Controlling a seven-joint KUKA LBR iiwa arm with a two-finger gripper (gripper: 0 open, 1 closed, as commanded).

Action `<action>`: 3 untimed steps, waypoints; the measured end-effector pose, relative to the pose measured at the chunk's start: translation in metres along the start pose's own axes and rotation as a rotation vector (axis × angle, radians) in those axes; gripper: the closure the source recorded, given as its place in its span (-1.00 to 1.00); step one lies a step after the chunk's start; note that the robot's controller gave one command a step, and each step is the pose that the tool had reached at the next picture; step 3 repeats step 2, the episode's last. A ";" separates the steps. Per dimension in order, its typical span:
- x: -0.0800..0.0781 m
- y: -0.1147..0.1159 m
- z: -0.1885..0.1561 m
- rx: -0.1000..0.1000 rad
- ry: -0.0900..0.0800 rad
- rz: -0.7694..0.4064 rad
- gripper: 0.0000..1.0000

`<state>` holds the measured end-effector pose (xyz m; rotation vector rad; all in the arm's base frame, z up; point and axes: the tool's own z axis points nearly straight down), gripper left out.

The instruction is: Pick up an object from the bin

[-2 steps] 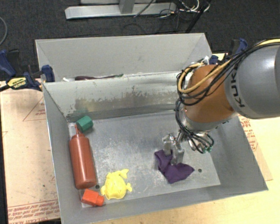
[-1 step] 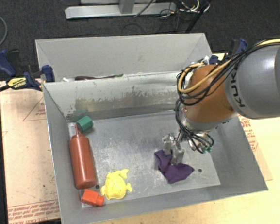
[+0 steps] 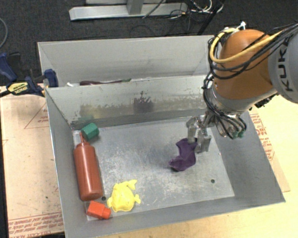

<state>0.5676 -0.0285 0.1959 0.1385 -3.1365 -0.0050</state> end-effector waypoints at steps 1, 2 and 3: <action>0.000 0.000 0.000 0.000 0.000 0.001 1.00; -0.004 0.018 -0.045 -0.001 0.006 0.020 1.00; -0.004 0.018 -0.045 -0.001 0.006 0.020 1.00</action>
Offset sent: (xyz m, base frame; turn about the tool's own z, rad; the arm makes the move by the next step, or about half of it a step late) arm 0.0080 0.0469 0.1226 0.0473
